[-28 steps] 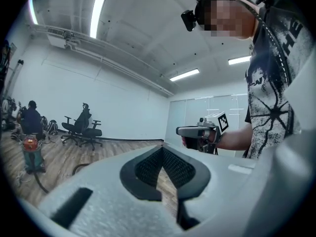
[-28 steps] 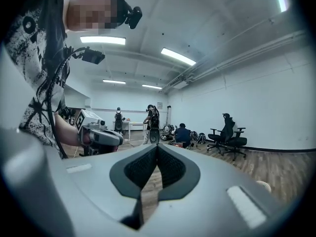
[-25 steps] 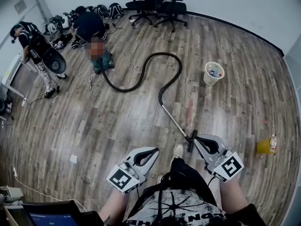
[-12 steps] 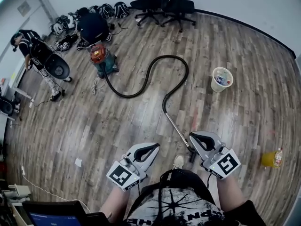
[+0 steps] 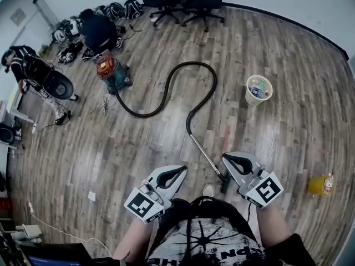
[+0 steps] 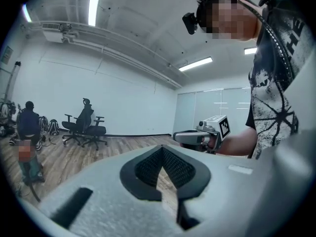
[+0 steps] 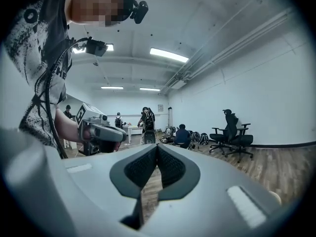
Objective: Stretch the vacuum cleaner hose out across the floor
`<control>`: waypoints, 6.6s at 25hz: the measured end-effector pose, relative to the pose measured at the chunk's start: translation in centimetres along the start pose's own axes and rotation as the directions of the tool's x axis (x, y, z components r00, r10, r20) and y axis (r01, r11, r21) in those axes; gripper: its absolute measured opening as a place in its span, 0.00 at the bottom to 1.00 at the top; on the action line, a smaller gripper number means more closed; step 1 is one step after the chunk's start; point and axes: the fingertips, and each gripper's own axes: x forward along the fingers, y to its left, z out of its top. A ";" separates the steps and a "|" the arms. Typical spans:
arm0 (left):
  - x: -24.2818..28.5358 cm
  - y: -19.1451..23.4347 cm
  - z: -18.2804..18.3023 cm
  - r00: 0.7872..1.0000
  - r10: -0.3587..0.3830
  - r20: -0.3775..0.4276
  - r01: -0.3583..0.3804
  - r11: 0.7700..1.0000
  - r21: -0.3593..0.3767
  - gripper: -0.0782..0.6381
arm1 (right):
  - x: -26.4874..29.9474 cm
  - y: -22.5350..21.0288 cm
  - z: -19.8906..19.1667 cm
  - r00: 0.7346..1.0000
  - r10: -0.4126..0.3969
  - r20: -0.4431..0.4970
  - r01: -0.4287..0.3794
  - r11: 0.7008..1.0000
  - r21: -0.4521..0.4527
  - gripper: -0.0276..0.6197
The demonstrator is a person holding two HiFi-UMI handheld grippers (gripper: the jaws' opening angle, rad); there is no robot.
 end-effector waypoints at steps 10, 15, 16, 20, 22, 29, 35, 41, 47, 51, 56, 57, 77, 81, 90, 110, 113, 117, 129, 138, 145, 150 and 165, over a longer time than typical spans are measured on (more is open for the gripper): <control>2.8 6.5 0.0 0.996 -0.093 0.006 0.093 0.996 -0.010 0.10 | 4.5 -3.3 -1.1 0.996 -0.083 -0.042 0.083 0.997 -0.002 0.05; 3.4 11.6 -0.1 0.976 -0.218 -0.015 0.218 0.976 -0.010 0.11 | 9.0 -4.8 -0.9 0.981 -0.189 -0.033 0.187 0.981 -0.050 0.05; 3.4 12.6 -0.1 0.969 -0.245 -0.023 0.245 0.970 -0.007 0.10 | 9.9 -5.1 -0.8 0.976 -0.215 -0.032 0.213 0.976 -0.057 0.05; 3.7 16.3 -0.4 0.940 -0.335 -0.064 0.336 0.942 0.014 0.10 | 10.9 -6.8 -2.7 0.928 -0.348 -0.133 0.348 0.937 -0.018 0.05; 4.0 17.8 -0.9 0.926 -0.367 -0.085 0.370 0.929 0.021 0.11 | 11.0 -7.5 -3.6 0.910 -0.388 -0.147 0.384 0.922 -0.056 0.05; 5.9 18.3 -3.0 0.912 -0.392 -0.123 0.394 0.919 -0.013 0.11 | 9.8 -7.5 -9.6 0.874 -0.394 -0.283 0.391 0.918 -0.072 0.05; 7.8 16.5 -4.9 0.932 -0.339 -0.127 0.338 0.941 -0.035 0.11 | 9.2 -8.7 -15.8 0.887 -0.305 -0.346 0.313 0.949 -0.035 0.05; 10.9 19.2 -12.9 0.944 -0.309 -0.120 0.305 0.951 -0.047 0.11 | 11.0 -10.5 -32.3 0.842 -0.137 -0.522 0.237 0.963 0.131 0.12; 16.7 24.0 -23.8 0.958 -0.275 -0.083 0.277 0.961 0.015 0.11 | 13.3 -14.6 -55.0 0.742 -0.099 -0.663 0.308 0.929 0.205 0.26; 18.8 28.2 -32.6 0.974 -0.216 -0.070 0.215 0.976 -0.025 0.11 | 17.0 -15.2 -72.0 0.659 -0.013 -0.752 0.287 0.928 0.236 0.35; 19.6 31.9 -38.4 0.983 -0.183 0.012 0.184 0.979 -0.084 0.11 | 19.1 -15.9 -89.0 0.520 0.036 -0.853 0.336 0.910 0.243 0.41; 19.1 32.4 -39.3 0.989 -0.149 0.012 0.150 0.984 -0.094 0.11 | 19.2 -15.8 -91.4 0.495 0.051 -0.868 0.336 0.910 0.244 0.42; 12.8 29.7 -44.9 0.999 0.036 -0.025 -0.039 0.989 -0.142 0.11 | 17.2 -14.3 -100.6 0.330 0.026 -0.944 0.354 0.923 0.149 0.32; 13.8 29.0 -47.7 0.996 -0.026 -0.090 0.006 0.976 -0.216 0.11 | 15.4 -14.6 -98.6 0.381 0.007 -0.924 0.362 0.919 0.156 0.32; 18.7 27.8 -54.9 0.936 -0.099 -0.338 0.055 0.989 -0.137 0.19 | 12.5 -18.2 -91.6 0.475 -0.059 -0.878 0.355 0.926 0.129 0.32; 35.3 25.0 -76.2 0.894 -0.267 -0.360 -0.095 0.673 -0.733 0.41 | 8.5 -19.7 -81.2 0.504 -0.078 -0.860 0.307 0.947 0.094 0.32; 37.2 25.5 -75.5 0.962 -0.205 -0.179 -0.068 0.455 -0.888 0.41 | 7.9 -18.9 -80.3 0.503 -0.075 -0.861 0.288 0.954 0.085 0.32; 38.9 28.1 -74.9 0.994 -0.093 -0.051 -0.017 0.343 -0.939 0.47 | 8.4 -18.0 -79.2 0.522 -0.065 -0.850 0.234 0.970 0.069 0.32; 39.5 30.6 -67.4 0.953 0.033 0.302 0.291 0.178 -0.940 0.23 | 8.8 -18.3 -78.9 0.553 -0.066 -0.831 0.138 0.990 0.013 0.31; 38.5 29.6 -64.0 0.958 -0.003 0.286 0.275 0.290 -0.917 0.22 | 10.6 -19.2 -81.4 0.443 -0.136 -0.886 0.112 0.989 -0.096 0.36; 38.0 29.2 -62.6 0.958 -0.001 0.287 0.274 0.296 -0.915 0.22 | 11.2 -19.2 -81.7 0.418 -0.171 -0.892 0.095 0.985 -0.144 0.16; 37.9 29.3 -62.1 0.965 -0.045 0.260 0.256 0.399 -0.880 0.22 | 11.3 -19.2 -80.7 0.439 -0.168 -0.883 0.096 0.986 -0.140 0.16; 28.2 33.4 -45.9 0.966 -0.029 0.258 0.244 0.442 -0.863 0.20 | 19.1 -12.9 -63.6 0.518 -0.058 -0.853 0.079 0.997 -0.020 0.16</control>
